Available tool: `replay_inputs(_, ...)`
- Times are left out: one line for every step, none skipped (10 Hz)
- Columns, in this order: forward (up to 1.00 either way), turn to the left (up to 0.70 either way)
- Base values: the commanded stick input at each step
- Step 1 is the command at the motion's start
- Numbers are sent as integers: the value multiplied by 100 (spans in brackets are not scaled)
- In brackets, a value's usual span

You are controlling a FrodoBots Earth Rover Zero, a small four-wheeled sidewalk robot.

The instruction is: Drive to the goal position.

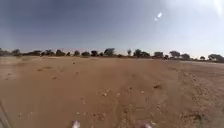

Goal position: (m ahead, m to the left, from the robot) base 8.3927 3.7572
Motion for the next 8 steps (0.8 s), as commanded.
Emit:
replay_inputs(70, 0)
replay_inputs(70, 0)
replay_inputs(70, 0)
replay_inputs(70, 0)
replay_inputs(70, 0)
replay_inputs(70, 0)
replay_inputs(70, 0)
replay_inputs(70, 0)
